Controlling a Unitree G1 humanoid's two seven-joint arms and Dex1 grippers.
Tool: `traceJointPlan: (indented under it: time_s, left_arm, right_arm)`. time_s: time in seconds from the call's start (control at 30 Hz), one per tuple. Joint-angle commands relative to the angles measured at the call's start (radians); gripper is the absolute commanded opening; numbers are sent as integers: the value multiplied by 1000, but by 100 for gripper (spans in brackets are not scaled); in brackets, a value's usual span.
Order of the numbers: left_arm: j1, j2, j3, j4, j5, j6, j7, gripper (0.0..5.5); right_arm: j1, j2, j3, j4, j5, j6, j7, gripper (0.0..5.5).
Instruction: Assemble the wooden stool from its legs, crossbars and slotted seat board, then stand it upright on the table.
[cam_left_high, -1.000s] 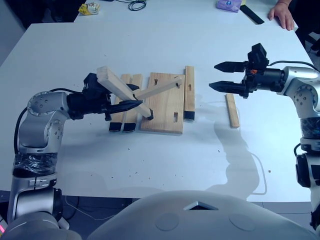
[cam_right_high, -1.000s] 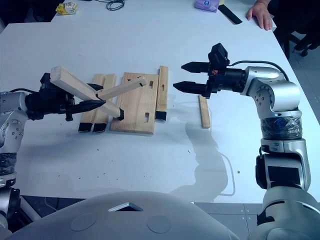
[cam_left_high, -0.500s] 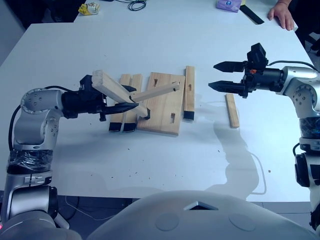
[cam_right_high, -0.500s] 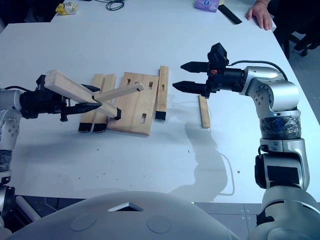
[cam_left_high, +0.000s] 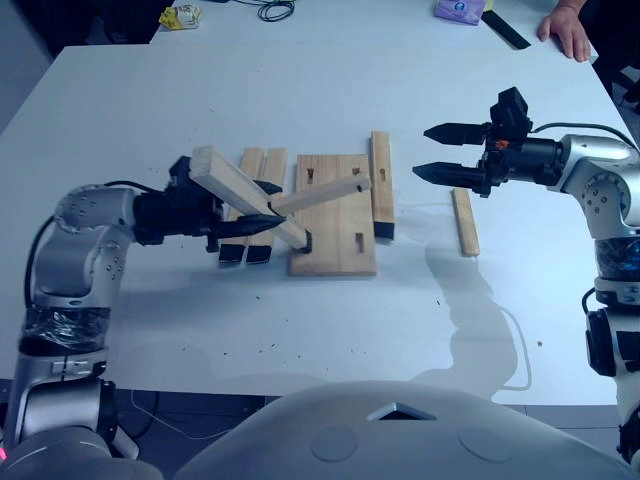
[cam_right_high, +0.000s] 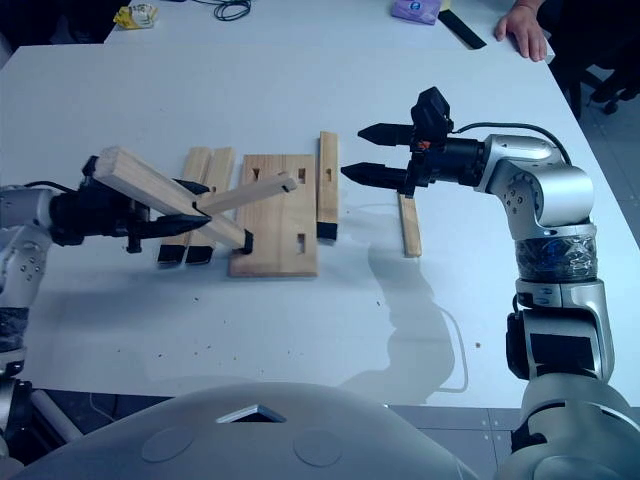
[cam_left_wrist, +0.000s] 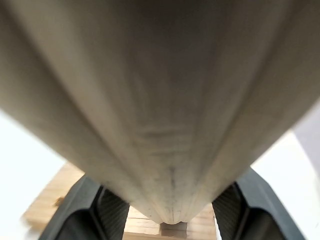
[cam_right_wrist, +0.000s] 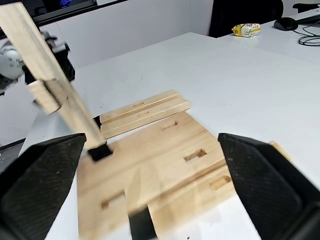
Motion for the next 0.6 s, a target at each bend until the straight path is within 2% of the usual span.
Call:
traceJointPlan:
  time_s: [0.03, 0.23, 0.4, 0.6]
  left_arm:
    - [23, -12, -1, -5, 31, 18, 52, 205]
    - [4, 1, 23, -17, 31, 17, 77, 205]
    - [56, 11, -19, -42, 98, -25, 65, 205]
    - [97, -12, -19, -137, 117, -31, 158, 205]
  right_arm:
    - [8, 3, -16, -16, 7, 13, -10, 488]
    - [14, 3, -24, -13, 8, 14, -17, 488]
    - [15, 14, -29, -23, 13, 25, -26, 488]
    - [49, 22, -44, -76, 39, 56, -50, 488]
